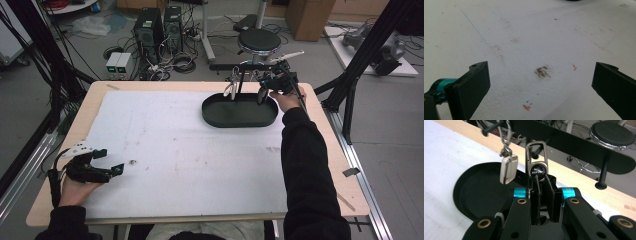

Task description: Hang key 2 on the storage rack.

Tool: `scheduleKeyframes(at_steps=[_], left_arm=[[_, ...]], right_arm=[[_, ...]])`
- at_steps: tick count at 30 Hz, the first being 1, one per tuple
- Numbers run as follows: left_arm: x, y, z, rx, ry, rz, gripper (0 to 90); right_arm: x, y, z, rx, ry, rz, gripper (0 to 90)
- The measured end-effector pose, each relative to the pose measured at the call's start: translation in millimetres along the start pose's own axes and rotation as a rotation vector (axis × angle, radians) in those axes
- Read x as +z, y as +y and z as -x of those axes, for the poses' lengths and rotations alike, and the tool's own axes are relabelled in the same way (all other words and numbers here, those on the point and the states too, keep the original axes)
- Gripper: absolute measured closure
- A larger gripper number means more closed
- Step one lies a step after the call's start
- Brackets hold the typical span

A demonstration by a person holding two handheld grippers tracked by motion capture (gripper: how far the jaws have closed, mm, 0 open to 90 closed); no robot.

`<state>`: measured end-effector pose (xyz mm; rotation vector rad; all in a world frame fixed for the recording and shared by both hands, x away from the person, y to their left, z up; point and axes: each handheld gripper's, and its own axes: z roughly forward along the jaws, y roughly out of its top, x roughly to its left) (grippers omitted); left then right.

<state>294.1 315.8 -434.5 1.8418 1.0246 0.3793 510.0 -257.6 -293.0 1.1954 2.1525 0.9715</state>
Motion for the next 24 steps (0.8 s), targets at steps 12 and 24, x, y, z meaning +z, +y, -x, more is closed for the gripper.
scheduleKeyframes(at_steps=[12,24], left_arm=[[1.3,-0.4,-0.5,0.0,0.005,-0.002,2.2],[1.7,-0.5,-0.1,0.006,0.008,-0.007,2.2]], right_arm=[[15.8,-0.6,7.3,0.096,-0.007,0.04,83.6],[28.8,-1.8,9.6,0.19,-0.042,0.074,82.3]])
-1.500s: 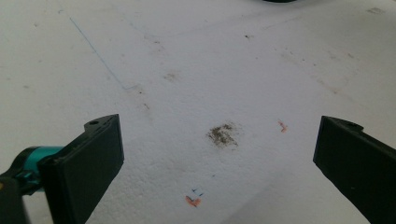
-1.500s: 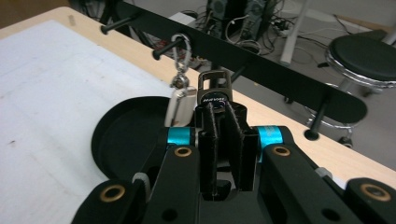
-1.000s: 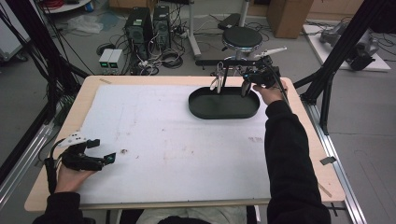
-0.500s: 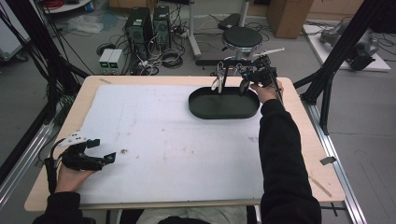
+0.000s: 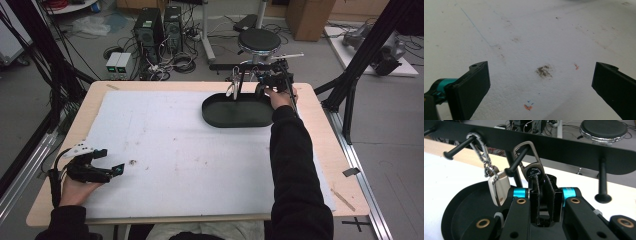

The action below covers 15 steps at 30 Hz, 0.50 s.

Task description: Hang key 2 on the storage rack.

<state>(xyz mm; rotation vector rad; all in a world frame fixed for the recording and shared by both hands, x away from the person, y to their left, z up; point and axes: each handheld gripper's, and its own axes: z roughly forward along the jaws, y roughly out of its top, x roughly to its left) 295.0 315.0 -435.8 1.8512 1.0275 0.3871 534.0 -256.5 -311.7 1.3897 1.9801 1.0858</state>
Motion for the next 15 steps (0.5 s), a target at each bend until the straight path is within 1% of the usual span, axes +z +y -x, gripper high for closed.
scheduleKeyframes(at_steps=[1,3,6,8,9,10,12,15], left_arm=[[-0.1,0.0,0.2,0.0,0.0,0.0,2.2],[-0.5,0.0,0.4,0.001,0.0,-0.001,2.2],[-0.9,0.0,1.2,0.001,0.003,0.001,2.2],[-1.1,0.1,1.4,0.006,0.004,-0.001,2.2],[-1.1,0.0,1.5,0.006,0.003,-0.002,2.2],[-1.0,0.1,1.5,0.006,0.003,-0.003,2.2],[-0.9,0.0,1.5,0.006,0.002,-0.006,2.2],[-0.9,0.0,1.5,0.006,0.003,-0.005,2.2]], right_arm=[[-0.1,-0.3,0.4,0.018,0.003,0.001,81.1],[-0.9,-1.1,1.8,0.042,0.015,-0.002,74.5],[-4.8,-3.0,0.8,0.04,0.011,0.0,68.7],[-6.8,-5.8,1.1,0.045,0.019,-0.002,64.6],[-7.5,-7.3,1.5,0.04,0.024,0.001,61.3],[-8.1,-8.9,1.9,0.033,0.04,0.005,57.8],[-9.0,-11.2,1.2,0.022,0.056,-0.004,49.4],[-9.6,-11.9,-2.4,0.006,0.076,-0.025,32.5]])
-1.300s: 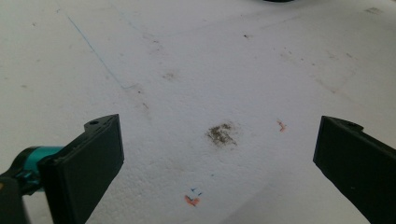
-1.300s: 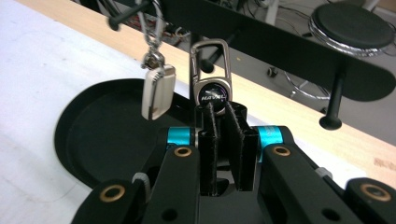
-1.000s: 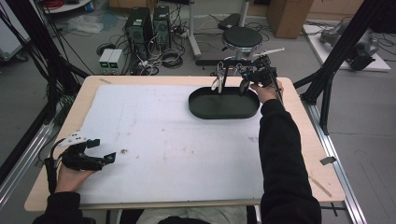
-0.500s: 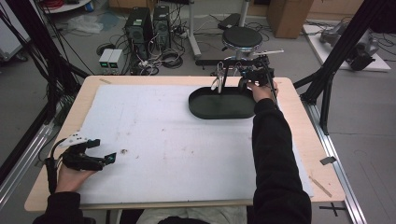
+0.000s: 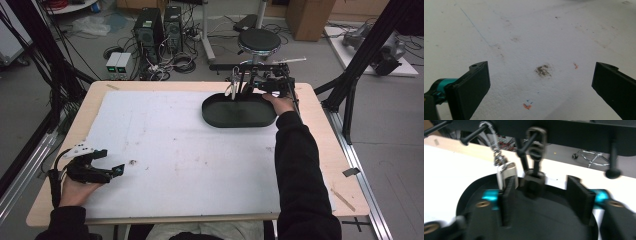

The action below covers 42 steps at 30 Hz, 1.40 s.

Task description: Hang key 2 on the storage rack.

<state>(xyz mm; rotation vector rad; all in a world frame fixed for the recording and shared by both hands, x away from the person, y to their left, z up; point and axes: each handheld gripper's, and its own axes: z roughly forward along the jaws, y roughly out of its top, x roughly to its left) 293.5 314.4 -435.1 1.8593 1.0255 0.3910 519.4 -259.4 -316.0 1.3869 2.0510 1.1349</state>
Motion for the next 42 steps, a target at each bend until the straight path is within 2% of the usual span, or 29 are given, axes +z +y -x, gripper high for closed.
scheduleKeyframes(at_steps=[4,5,7,8,10,13,19,24,31,35,38,42], left_arm=[[-0.4,0.0,0.5,-0.004,0.001,0.005,2.2],[-0.6,0.0,0.6,-0.003,0.0,0.006,2.2],[-1.2,0.1,0.5,0.0,-0.001,0.005,2.2],[-1.3,0.1,0.4,0.0,-0.001,0.006,2.2],[-1.5,0.0,0.2,0.0,0.0,0.005,2.2],[-1.9,-0.2,-0.2,-0.001,0.001,0.007,2.2],[-2.6,-0.1,0.6,0.0,-0.002,0.01,2.2],[-2.9,0.0,1.2,0.005,-0.005,0.011,2.2],[-3.0,0.3,0.9,0.001,-0.005,0.011,2.2],[-3.4,0.3,1.3,0.001,-0.004,0.012,2.2],[-4.0,0.3,1.6,0.0,-0.003,0.014,2.2],[-4.7,0.4,1.8,0.002,-0.006,0.017,2.2]], right_arm=[[-1.0,-0.5,-5.4,-0.027,0.006,-0.032,7.0],[-1.3,-0.8,-6.7,-0.044,-0.015,-0.045,0.4],[-2.5,-2.0,-7.0,-0.058,-0.035,-0.059,0.6],[-3.5,-2.3,-7.0,-0.049,-0.025,-0.068,0.6],[-6.4,-2.3,-8.0,-0.061,-0.024,-0.073,0.6],[-12.8,-1.5,-12.4,-0.072,0.005,-0.075,0.6],[-31.8,-0.7,-22.4,-0.113,0.014,-0.081,0.6],[-51.2,-0.8,-27.4,-0.123,0.012,-0.046,0.7],[-67.1,-13.8,-27.5,-0.119,0.015,-0.036,0.7],[-76.4,-18.7,-26.0,-0.13,0.02,-0.022,0.7],[-82.5,-24.4,-24.6,-0.159,0.022,-0.013,0.7],[-88.0,-34.6,-21.8,-0.15,0.031,-0.003,0.7]])
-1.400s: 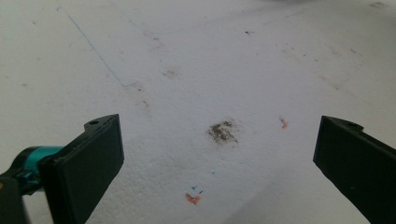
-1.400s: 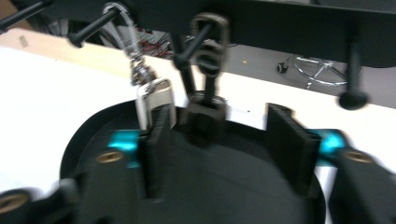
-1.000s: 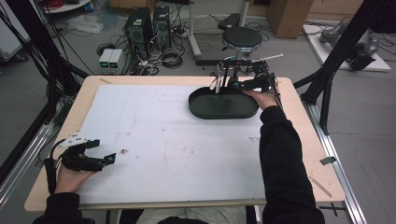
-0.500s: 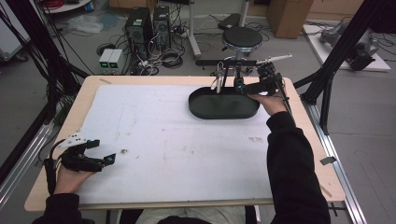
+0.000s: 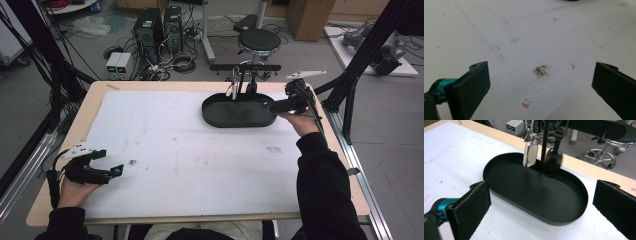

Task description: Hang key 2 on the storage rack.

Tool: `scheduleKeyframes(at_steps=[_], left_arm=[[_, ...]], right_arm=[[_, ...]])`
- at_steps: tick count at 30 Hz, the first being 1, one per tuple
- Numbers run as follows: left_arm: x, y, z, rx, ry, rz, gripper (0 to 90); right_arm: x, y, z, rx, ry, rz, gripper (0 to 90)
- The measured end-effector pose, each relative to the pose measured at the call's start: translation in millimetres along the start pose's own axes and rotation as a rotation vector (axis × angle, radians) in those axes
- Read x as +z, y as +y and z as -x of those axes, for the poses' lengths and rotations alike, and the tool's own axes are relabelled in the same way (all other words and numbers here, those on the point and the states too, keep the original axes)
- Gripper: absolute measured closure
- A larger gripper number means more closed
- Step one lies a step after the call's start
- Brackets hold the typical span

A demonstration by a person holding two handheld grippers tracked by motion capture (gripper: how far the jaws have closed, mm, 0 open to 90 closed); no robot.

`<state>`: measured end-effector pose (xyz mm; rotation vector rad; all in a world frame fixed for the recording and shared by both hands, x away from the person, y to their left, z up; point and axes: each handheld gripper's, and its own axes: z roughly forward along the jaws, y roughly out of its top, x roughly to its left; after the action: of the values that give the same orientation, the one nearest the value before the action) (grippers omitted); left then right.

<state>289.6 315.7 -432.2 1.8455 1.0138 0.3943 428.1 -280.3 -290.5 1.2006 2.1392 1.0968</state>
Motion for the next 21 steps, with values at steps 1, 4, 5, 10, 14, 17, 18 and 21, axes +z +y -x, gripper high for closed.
scheduleKeyframes(at_steps=[1,4,5,10,14,17,18,21], left_arm=[[0.0,0.0,0.0,-0.001,-0.001,0.001,2.2],[0.4,0.0,-0.2,-0.002,-0.003,0.002,2.2],[0.4,0.1,-0.4,-0.002,-0.003,-0.001,2.2],[0.7,0.0,-0.4,-0.004,-0.003,0.0,2.2],[-0.3,-0.1,0.0,-0.002,-0.004,0.001,2.2],[-0.8,-0.1,0.5,-0.003,-0.003,0.001,2.2],[-0.8,-0.1,0.6,-0.002,-0.003,0.001,2.2],[-0.8,-0.1,0.8,-0.002,-0.003,0.001,2.2]], right_arm=[[-1.0,-3.0,1.0,-0.001,0.003,-0.001,0.7],[-3.6,-11.8,2.6,0.008,0.005,0.002,0.7],[-4.3,-14.6,2.9,0.01,0.005,0.003,0.7],[-7.7,-27.3,3.7,0.01,0.007,0.004,0.7],[-10.3,-38.9,3.0,0.0,0.0,0.007,0.7],[-12.2,-47.6,2.2,-0.001,0.0,0.006,0.7],[-12.9,-50.3,2.2,-0.001,0.0,0.005,0.7],[-14.6,-58.5,1.3,0.004,0.0,0.008,0.7]])
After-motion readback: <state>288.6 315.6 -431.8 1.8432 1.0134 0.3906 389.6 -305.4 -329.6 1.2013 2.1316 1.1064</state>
